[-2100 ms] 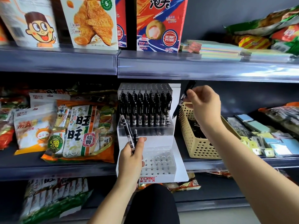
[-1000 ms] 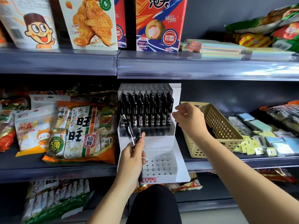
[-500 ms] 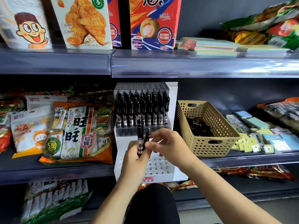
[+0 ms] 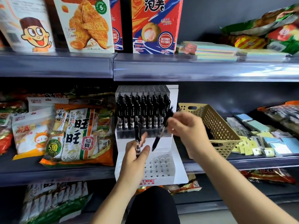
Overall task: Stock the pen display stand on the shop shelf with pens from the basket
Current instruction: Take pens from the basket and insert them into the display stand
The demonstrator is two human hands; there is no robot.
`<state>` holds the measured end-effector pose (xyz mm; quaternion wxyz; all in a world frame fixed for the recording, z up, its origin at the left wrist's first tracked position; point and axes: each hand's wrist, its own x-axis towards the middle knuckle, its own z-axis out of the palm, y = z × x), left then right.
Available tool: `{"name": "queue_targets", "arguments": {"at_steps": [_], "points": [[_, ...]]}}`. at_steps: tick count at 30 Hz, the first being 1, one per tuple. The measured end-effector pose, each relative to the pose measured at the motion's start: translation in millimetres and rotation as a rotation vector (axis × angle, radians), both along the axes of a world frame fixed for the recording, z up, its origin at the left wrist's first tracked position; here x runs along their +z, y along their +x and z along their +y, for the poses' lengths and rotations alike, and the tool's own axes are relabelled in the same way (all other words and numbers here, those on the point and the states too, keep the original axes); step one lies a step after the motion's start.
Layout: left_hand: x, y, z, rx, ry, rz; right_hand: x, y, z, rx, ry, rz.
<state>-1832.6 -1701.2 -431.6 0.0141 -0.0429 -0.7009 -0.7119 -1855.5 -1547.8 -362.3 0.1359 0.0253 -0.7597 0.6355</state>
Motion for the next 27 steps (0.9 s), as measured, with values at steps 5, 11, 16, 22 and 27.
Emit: {"name": "queue_targets", "arguments": {"at_steps": [5,11,16,22,27], "points": [[-3.0,-1.7,-9.1,0.028,-0.004,-0.009,31.7,-18.9,18.1,-0.18,-0.049,0.156],[-6.4,-0.8,-12.8,0.053,-0.013,-0.007,36.5,-40.3,21.1,-0.287,0.134,0.198],[-7.3,-2.0,-14.3,0.087,0.012,-0.004,27.6,-49.3,15.2,-0.304,0.313,0.168],[-9.3,-2.4,-18.0,0.121,0.032,-0.012,6.4,-51.9,11.2,-0.245,0.474,0.101],[-10.4,-2.0,-17.8,0.12,0.028,-0.006,3.0,-51.7,14.1,-0.269,0.511,0.084]]}}
